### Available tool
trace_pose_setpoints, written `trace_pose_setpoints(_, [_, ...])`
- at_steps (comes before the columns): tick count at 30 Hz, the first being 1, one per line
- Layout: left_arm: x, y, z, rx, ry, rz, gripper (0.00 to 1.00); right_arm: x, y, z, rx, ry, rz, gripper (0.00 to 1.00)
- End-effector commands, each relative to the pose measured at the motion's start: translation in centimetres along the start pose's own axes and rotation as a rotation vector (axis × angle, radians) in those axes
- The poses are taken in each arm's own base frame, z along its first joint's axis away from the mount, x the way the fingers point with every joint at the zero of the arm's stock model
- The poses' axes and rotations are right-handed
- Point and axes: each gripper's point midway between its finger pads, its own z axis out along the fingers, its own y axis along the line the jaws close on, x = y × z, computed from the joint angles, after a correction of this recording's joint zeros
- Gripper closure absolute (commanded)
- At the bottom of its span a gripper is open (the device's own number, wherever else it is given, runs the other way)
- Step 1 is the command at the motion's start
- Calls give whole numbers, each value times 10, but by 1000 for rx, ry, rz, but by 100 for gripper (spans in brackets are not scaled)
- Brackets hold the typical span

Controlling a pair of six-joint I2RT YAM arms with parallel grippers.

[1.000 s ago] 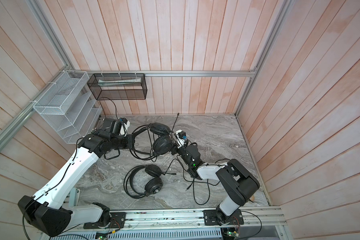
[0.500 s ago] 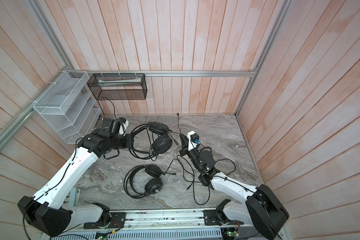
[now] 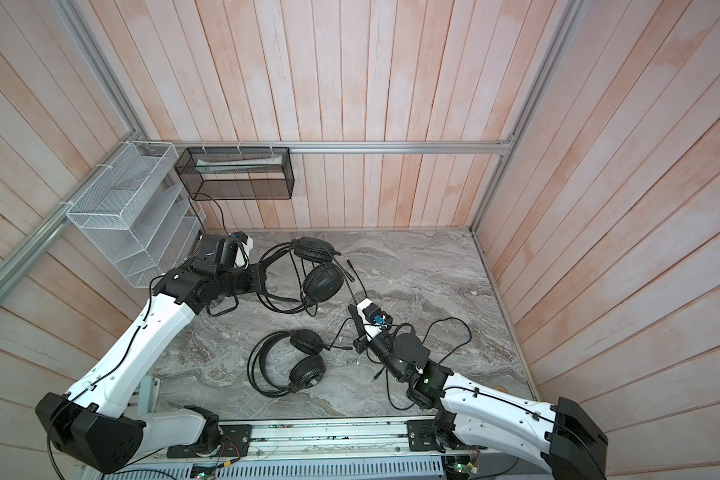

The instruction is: Wrap the headphones

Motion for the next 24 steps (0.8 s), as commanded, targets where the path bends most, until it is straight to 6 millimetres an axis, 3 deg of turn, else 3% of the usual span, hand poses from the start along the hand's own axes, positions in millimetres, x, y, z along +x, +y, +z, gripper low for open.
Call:
trace_pose_setpoints(1, [-13,-4,5,30,-51,-23,100,-35,-4,0,36,-32,-42,100])
trace_pose_setpoints(9, [3,12,23,-36,-7,-6,100,-63,25,8,-77,-14,-141,100])
trace_pose_setpoints(15, [7,20,28,-75,-2,6,100,-83,50,-3,-203,-18,-183,100])
trace_pose_setpoints(20, [12,23,35,-107,10,27,100,-110,48,-10,-203,-16,-214,100])
trace_pose_setpoints(24, [20,21,45,-143,37,58,100,-130,51,-4,-225,58,-254,100])
